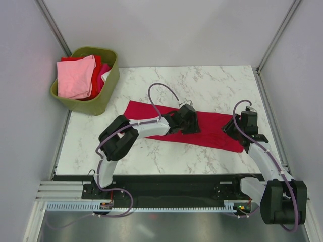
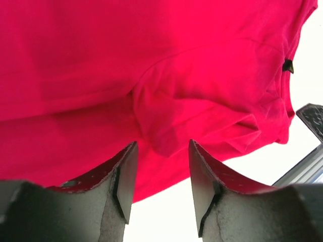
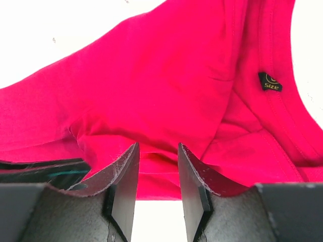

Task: Fold and stack the t-shirts
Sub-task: Fold the tshirt

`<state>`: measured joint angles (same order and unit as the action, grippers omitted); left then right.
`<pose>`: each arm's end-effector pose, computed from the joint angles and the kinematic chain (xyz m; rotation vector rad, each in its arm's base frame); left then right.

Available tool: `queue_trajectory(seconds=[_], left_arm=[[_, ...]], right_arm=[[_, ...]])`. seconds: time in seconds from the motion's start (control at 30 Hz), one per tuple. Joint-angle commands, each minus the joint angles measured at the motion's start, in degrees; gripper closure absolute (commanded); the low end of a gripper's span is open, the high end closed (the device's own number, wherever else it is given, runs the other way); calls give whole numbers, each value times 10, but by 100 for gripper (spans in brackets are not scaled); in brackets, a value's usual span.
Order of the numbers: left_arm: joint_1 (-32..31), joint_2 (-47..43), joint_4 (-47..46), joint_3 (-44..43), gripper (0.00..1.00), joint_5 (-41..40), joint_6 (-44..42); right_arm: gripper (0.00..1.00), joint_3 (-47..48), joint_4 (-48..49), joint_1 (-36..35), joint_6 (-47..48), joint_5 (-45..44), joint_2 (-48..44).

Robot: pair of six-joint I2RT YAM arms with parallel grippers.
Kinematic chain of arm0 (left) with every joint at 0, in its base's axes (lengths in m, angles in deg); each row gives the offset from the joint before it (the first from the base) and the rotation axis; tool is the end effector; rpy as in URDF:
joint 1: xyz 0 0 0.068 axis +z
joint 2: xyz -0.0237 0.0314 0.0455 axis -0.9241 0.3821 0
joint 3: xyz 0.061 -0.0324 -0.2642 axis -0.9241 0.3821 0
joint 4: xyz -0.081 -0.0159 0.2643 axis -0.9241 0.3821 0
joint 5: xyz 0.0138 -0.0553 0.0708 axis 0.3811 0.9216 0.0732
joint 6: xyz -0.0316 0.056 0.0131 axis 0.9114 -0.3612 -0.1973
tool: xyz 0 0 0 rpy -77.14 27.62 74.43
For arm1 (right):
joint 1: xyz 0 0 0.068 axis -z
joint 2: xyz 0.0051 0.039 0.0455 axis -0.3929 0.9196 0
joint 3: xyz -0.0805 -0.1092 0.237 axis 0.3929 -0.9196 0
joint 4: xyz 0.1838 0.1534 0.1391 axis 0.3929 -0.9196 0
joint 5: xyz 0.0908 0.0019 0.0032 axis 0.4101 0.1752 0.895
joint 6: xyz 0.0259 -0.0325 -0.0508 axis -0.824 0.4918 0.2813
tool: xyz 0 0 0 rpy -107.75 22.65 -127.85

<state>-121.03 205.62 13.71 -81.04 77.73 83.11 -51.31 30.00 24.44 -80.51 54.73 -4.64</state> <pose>0.2826 -0.3804 0.1491 0.0553 2.5126 -0.8275 0.2343 -0.0019 0.1830 0.7063 2.2434 0.3732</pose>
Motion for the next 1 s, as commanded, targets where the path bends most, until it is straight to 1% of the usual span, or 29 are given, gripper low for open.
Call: queue_trajectory(seconds=[0.0,0.07,0.17,0.2,0.27,0.3,0.47,0.57,0.73,0.97], left_arm=[[-6,21,-10,-33,51,6,25],[-8,27,-10,-38,58,6,25],[-9,32,-10,-42,71,21,28],[-9,33,-10,-43,78,23,28],[-9,33,-11,-43,87,26,27],[-9,32,-10,-43,97,28,24],[-7,3,-9,-25,98,33,12],[2,-30,-9,-5,98,52,0],[23,-46,4,4,98,142,-17],[45,-33,21,-5,98,205,-35]], right_arm=[[56,-4,25,2,7,5,-7],[56,-5,26,2,7,6,-8],[57,-6,27,3,8,6,-12],[56,-6,27,3,7,6,-15],[56,-8,26,5,8,6,-18],[56,-8,27,5,9,6,-20],[56,-8,26,5,16,9,-18],[55,-5,27,5,22,22,-5],[54,6,32,5,46,71,25],[54,23,25,-8,64,100,68]])
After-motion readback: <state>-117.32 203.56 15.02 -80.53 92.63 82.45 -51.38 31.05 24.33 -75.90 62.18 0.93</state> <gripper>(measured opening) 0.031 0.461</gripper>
